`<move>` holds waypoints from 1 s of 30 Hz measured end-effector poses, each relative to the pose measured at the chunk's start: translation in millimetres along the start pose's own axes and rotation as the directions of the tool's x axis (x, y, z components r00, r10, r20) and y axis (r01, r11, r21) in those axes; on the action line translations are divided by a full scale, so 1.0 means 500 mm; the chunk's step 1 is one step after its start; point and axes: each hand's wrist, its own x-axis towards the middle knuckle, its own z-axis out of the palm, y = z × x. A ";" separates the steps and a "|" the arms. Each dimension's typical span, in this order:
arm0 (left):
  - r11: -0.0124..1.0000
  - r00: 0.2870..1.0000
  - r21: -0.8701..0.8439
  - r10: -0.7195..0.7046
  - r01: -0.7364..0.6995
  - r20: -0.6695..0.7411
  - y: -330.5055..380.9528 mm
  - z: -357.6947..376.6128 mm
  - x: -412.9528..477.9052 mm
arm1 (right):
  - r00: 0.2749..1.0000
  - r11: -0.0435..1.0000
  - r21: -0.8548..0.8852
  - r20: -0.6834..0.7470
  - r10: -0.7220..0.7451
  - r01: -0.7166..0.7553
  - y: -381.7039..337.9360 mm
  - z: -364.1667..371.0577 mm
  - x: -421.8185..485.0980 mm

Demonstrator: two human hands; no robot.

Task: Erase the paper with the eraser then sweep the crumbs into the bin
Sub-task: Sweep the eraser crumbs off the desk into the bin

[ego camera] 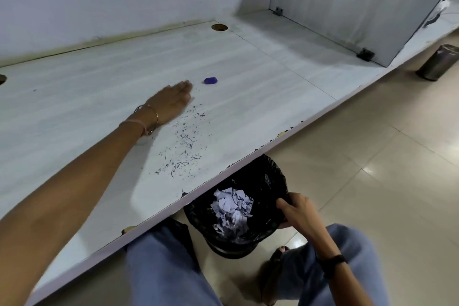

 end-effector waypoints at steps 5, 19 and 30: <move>0.928 0.995 -0.366 -0.088 0.066 -0.044 -0.030 -0.022 -0.052 | 1.000 1.000 -0.019 0.002 -0.017 0.017 0.007 0.004 0.004; 0.969 0.990 0.206 -0.137 0.138 -0.018 -0.046 -0.034 0.133 | 0.999 0.999 0.033 -0.048 0.015 -0.013 0.025 0.000 0.027; 0.953 0.975 0.235 0.211 -0.190 -0.064 -0.036 -0.014 0.014 | 0.999 1.000 0.002 -0.040 -0.006 0.007 0.008 -0.009 0.034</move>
